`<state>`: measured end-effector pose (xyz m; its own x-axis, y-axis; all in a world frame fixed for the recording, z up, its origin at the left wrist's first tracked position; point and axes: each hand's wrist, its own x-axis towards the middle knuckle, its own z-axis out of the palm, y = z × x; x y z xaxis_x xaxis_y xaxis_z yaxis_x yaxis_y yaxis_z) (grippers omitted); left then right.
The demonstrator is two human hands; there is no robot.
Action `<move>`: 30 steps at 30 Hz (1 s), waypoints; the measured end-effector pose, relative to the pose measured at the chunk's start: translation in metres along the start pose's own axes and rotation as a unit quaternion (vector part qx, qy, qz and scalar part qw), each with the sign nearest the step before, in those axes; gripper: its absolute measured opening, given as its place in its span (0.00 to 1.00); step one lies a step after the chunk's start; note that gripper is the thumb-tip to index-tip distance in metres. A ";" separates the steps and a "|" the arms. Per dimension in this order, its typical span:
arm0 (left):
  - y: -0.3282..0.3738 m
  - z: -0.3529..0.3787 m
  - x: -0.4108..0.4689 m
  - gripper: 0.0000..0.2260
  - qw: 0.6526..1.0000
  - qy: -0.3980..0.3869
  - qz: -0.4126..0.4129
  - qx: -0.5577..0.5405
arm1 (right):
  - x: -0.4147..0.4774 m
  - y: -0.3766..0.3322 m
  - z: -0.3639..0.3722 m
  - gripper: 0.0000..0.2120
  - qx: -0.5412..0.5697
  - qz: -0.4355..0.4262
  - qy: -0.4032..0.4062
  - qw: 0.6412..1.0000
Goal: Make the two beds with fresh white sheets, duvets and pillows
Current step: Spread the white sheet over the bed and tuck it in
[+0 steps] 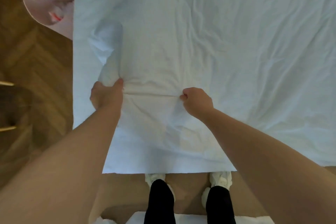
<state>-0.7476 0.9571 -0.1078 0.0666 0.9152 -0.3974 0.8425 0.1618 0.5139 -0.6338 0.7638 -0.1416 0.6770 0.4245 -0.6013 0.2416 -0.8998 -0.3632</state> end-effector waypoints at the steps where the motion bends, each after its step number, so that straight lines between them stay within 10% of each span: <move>1: -0.011 -0.031 0.001 0.28 0.999 0.045 -0.006 0.027 | -0.010 -0.022 0.004 0.15 0.001 -0.025 -0.011 1.000; 4: -0.041 -0.092 -0.010 0.28 0.990 0.098 -0.038 0.092 | -0.035 -0.064 0.016 0.11 -0.033 -0.065 -0.037 0.997; 8: -0.050 -0.092 -0.010 0.24 0.981 -0.017 -0.104 0.165 | -0.048 -0.067 0.021 0.09 -0.073 -0.056 -0.057 0.994; 11: -0.046 -0.079 0.009 0.32 0.890 -0.190 -0.114 0.399 | -0.041 -0.054 0.019 0.16 -0.125 -0.064 -0.049 0.989; 13: -0.031 -0.070 0.024 0.32 0.841 -0.165 -0.031 0.514 | -0.026 -0.046 0.015 0.18 -0.131 -0.077 0.019 0.988; 17: 0.010 -0.060 0.070 0.27 0.868 0.019 0.169 0.467 | 0.023 -0.055 0.002 0.23 -0.123 -0.122 0.074 0.982; 22: 0.045 -0.030 0.112 0.26 0.905 -0.004 0.198 0.377 | 0.079 -0.064 -0.021 0.30 -0.184 -0.152 0.044 0.970; 30: 0.074 0.009 0.134 0.32 0.863 -0.046 0.269 0.426 | 0.122 -0.078 -0.042 0.34 -0.233 -0.145 0.001 0.962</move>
<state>-0.6718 1.0884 -0.1299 0.5788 0.7342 -0.3549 0.7617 -0.6422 -0.0863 -0.5410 0.8818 -0.1566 0.5357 0.6641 -0.5216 0.7053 -0.6915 -0.1561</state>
